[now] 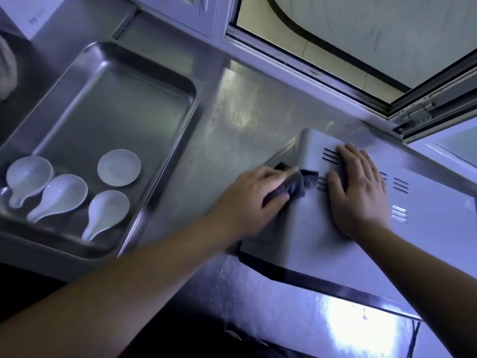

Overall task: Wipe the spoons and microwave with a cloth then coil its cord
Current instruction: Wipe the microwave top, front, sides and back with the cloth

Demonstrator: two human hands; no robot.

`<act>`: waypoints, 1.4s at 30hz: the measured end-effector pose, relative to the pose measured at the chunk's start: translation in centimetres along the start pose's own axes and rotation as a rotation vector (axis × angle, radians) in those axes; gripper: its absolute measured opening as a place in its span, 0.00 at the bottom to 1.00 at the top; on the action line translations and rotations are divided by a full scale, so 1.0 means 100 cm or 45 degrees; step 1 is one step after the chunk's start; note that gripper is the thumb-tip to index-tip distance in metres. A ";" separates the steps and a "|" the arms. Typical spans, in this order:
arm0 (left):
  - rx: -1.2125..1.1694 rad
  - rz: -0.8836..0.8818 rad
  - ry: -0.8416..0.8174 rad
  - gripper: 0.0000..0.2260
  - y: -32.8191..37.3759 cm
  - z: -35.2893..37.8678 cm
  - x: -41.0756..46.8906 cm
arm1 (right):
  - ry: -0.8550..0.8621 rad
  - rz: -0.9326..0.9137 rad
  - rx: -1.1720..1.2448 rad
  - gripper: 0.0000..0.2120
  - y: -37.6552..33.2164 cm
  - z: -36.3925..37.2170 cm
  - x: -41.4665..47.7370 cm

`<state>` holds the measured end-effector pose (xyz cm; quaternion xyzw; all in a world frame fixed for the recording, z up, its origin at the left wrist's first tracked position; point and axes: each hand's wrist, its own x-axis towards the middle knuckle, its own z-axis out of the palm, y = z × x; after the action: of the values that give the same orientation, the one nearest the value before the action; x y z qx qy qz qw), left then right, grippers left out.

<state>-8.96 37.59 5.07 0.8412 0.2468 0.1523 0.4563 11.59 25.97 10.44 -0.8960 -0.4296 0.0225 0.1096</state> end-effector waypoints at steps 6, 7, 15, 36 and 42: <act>-0.125 0.063 0.115 0.22 0.005 0.025 -0.092 | -0.005 0.006 0.001 0.29 -0.001 0.000 -0.001; -0.136 0.091 0.123 0.22 0.003 0.029 -0.103 | -0.005 0.010 0.004 0.29 0.000 0.000 -0.001; -0.194 0.093 0.168 0.21 -0.015 0.058 -0.164 | -0.008 0.001 -0.007 0.29 0.004 0.002 0.001; -0.780 -1.262 -0.089 0.14 -0.051 0.082 -0.103 | 0.063 -0.054 0.033 0.28 0.004 0.005 0.002; -0.920 -1.050 0.054 0.11 -0.009 0.060 -0.105 | 0.061 -0.040 0.029 0.28 0.004 0.006 0.002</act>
<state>-15.07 28.04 0.78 0.4611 0.4973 0.0526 0.7331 11.97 25.95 9.79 -0.8881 -0.4407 0.0042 0.1304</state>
